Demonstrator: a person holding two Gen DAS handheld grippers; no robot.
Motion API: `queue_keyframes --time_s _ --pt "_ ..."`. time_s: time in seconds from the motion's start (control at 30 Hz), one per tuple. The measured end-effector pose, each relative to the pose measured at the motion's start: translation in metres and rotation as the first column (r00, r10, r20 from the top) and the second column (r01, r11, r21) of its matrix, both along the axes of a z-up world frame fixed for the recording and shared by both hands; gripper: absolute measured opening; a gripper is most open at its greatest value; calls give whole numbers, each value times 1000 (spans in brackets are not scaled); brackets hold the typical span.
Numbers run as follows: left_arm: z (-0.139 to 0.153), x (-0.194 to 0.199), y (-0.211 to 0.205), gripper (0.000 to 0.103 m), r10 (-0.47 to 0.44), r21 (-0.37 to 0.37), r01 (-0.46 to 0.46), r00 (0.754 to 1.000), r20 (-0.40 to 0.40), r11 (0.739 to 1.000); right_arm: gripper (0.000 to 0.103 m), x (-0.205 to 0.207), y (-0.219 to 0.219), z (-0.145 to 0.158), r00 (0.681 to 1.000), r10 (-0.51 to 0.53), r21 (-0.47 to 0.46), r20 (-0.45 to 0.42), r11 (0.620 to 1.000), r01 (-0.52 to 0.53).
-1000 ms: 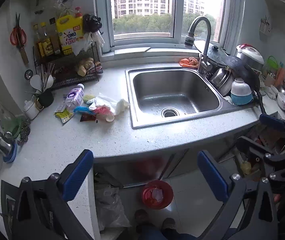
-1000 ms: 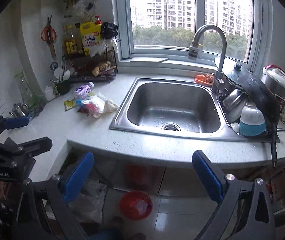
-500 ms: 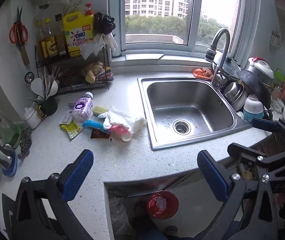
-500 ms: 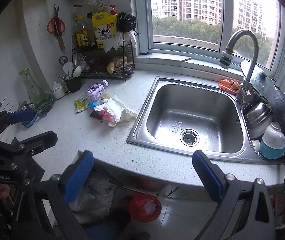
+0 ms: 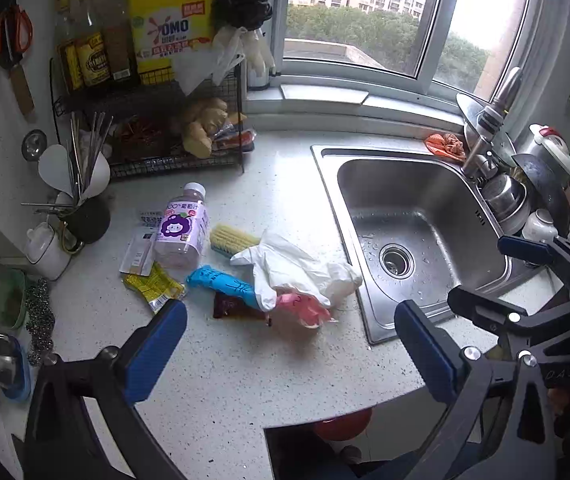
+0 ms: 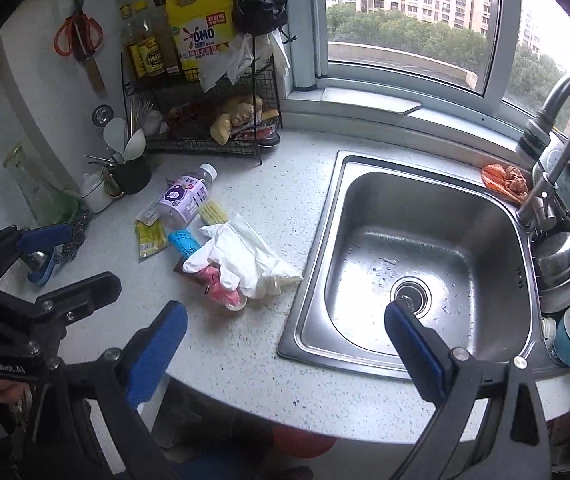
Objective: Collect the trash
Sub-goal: 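Raise both open tools back up toward the counter trash, then grasp the white glove with the right tool and lift it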
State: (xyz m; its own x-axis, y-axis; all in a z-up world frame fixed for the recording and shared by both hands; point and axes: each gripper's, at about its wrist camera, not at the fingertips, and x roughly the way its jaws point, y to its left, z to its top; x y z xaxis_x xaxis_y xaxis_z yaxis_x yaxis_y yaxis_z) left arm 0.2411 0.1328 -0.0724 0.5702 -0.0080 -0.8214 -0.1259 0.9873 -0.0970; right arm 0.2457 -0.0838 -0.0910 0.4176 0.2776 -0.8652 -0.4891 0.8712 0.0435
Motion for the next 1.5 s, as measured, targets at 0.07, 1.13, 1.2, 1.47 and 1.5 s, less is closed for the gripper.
queue_keyframes --time_s 0.07,1.13,1.2,1.47,1.5 --pt "-7 10 12 103 10 -9 -10 1000 -16 1000 99 10 8 -7 1000 2 -12 -23 1000 -3" --pt "-141 75 110 103 85 -77 -118 937 -339 990 94 121 131 -169 869 238 -155 -434 930 -332" --pt "-141 73 110 103 83 -79 -116 937 -338 990 63 122 132 -173 862 243 -153 -445 928 -340" --pt "-130 64 110 103 84 -100 -121 945 -316 988 8 108 112 -149 893 241 -143 -379 939 -314" --pt "-127 62 109 103 84 -102 -121 946 -312 987 6 107 108 -145 898 237 -135 -370 943 -304"
